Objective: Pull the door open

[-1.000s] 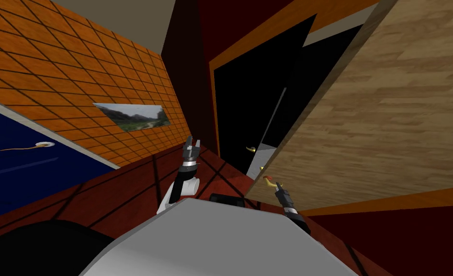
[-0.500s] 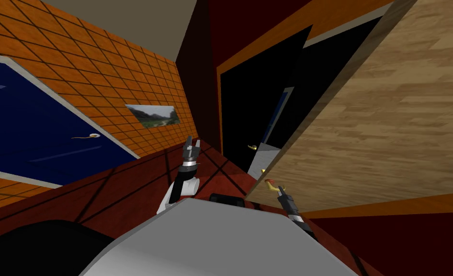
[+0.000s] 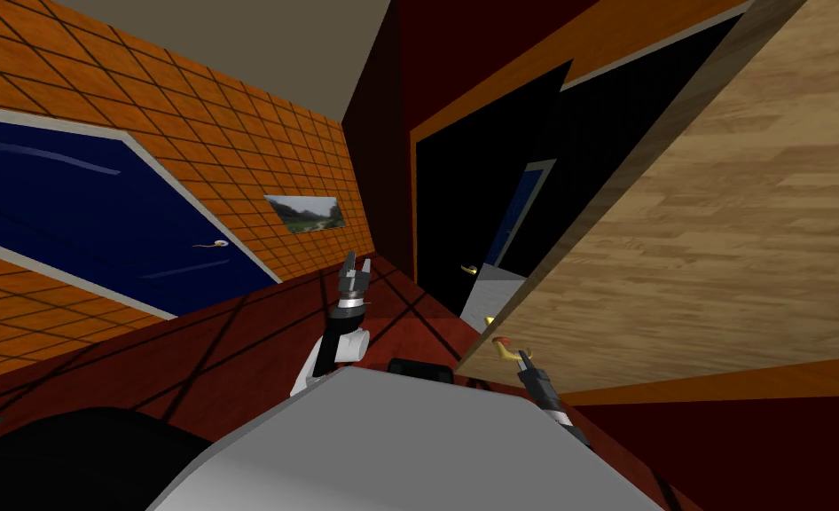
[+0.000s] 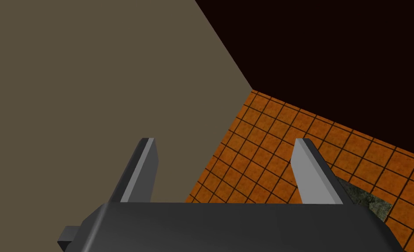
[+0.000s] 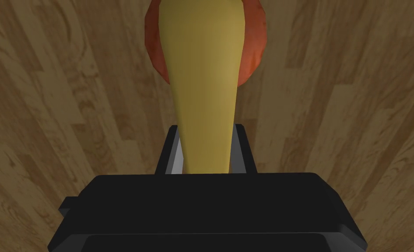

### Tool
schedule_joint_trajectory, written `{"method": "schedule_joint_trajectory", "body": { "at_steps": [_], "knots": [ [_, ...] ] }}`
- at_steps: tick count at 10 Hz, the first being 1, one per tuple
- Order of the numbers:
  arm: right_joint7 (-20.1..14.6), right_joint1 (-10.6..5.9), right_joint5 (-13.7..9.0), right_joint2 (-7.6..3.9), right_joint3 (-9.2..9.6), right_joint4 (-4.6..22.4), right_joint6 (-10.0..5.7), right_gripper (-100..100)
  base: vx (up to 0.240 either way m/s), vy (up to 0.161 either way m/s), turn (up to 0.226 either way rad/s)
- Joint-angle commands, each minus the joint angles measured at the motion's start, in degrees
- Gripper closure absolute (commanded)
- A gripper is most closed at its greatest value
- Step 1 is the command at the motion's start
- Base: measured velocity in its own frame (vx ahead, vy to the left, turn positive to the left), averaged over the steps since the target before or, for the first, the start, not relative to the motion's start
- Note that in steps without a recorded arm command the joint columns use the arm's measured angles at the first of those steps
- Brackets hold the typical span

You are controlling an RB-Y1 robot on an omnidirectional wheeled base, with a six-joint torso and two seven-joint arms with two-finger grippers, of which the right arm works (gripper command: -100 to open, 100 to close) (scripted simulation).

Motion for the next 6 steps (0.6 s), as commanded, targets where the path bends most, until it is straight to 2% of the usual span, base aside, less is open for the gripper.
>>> {"method": "schedule_joint_trajectory", "body": {
  "at_steps": [1, 2, 3, 4, 6],
  "knots": [
    [-0.2, -0.2, 0.4, 0.28, 0.62, 1.4, -1.77, 100, -0.088, -0.019, 0.054],
    [-0.2, -0.2, 0.4, 0.28, 0.62, 1.4, -1.77, 100, -0.042, -0.001, 0.0],
    [-0.3, 0.13, 0.1, -0.23, 0.16, 0.7, -0.76, 100, -0.013, -0.008, -0.013],
    [0.5, 0.71, -1.4, -0.43, 1.26, 0.2, -0.68, 100, -0.124, -0.059, 0.222],
    [1.3, 1.35, -3.0, -0.58, 2.54, -0.6, -0.6, 100, -0.214, -0.055, 0.249]
  ]
}}
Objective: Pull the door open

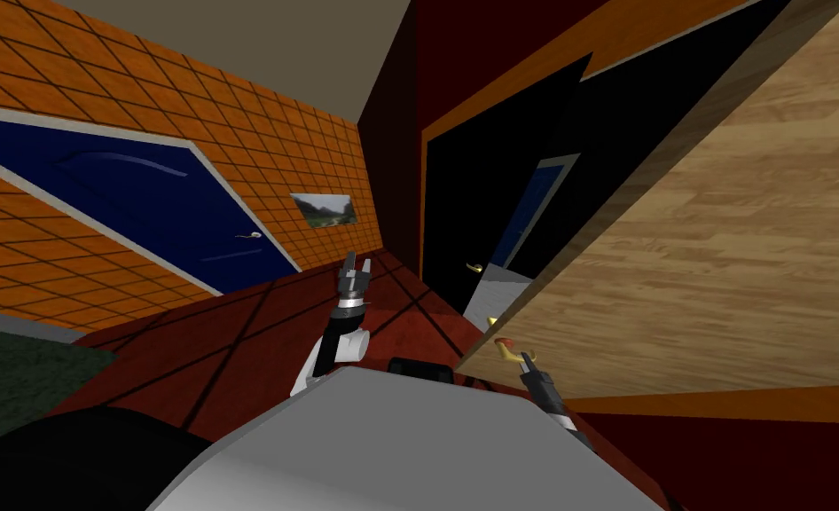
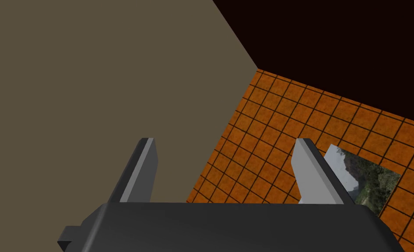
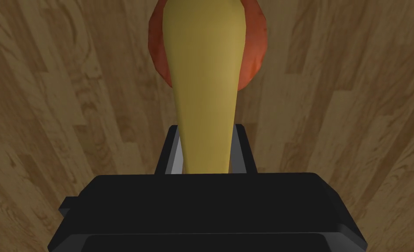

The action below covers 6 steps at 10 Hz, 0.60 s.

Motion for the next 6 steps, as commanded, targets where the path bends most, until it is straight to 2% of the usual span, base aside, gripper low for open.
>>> {"method": "schedule_joint_trajectory", "body": {
  "at_steps": [1, 6],
  "knots": [
    [0.7, 1.05, -1.2, 0.18, 1.65, -1.1, 0.03, 100, -0.202, -0.075, 0.172],
    [3.4, 3.02, -6.2, -0.29, 5.59, -3.6, 0.27, 100, -0.219, -0.057, 0.203]
  ]
}}
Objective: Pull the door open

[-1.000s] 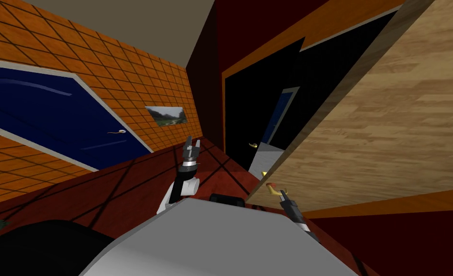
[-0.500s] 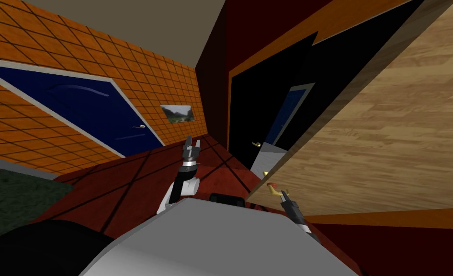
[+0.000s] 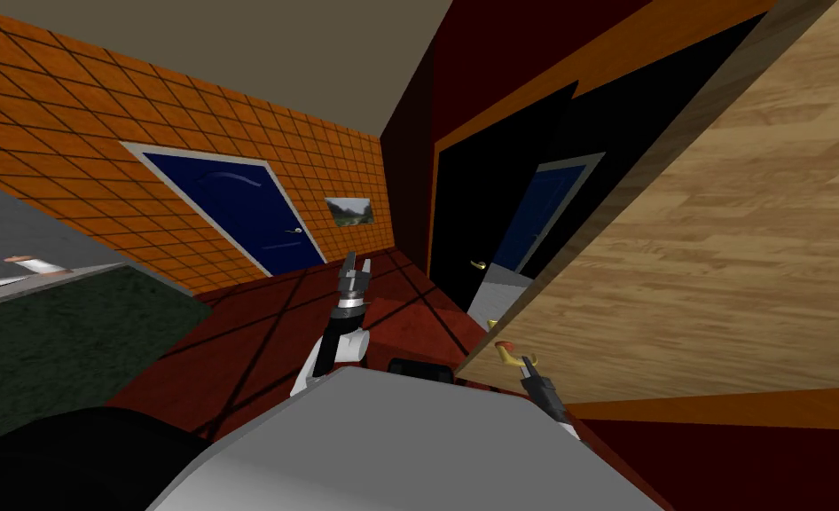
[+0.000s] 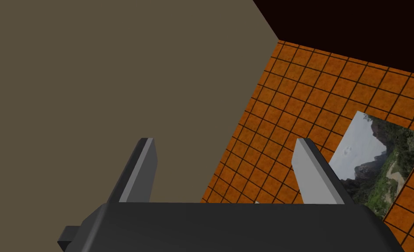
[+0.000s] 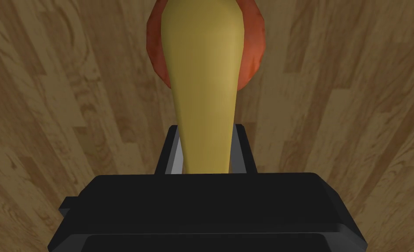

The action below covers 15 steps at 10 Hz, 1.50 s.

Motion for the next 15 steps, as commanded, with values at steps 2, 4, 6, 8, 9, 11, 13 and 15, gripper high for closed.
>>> {"method": "schedule_joint_trajectory", "body": {
  "at_steps": [2, 4, 6, 8, 9, 11, 13, 15],
  "knots": [
    [1.1, 0.44, -1.9, 0.26, 2.34, -0.6, -0.54, 100, -0.196, -0.049, 0.18],
    [1.9, 0.97, -3.2, 0.14, 3.4, -1.3, -0.47, 100, -0.182, -0.073, 0.156],
    [1.9, 0.85, -3.3, -0.1, 2.95, -0.8, -0.51, 100, -0.063, -0.019, -0.002],
    [1.5, 0.62, -3.3, -0.34, 3.27, 0.1, -1.14, 100, -0.181, -0.025, 0.196],
    [1.3, 0.45, -3.2, -0.44, 3.38, 0.6, -1.47, 100, -0.18, -0.011, 0.142],
    [0.9, 0.07, -3.2, -0.65, 3.63, 1.5, -2.22, 100, -0.198, -0.029, 0.157],
    [0.5, -0.32, -3.1, -0.88, 3.89, 2.5, -3.0, 100, -0.218, -0.058, 0.154],
    [0.2, -0.68, -3.0, -1.08, 4.13, 3.4, -3.73, 100, -0.207, -0.038, 0.167]
  ]
}}
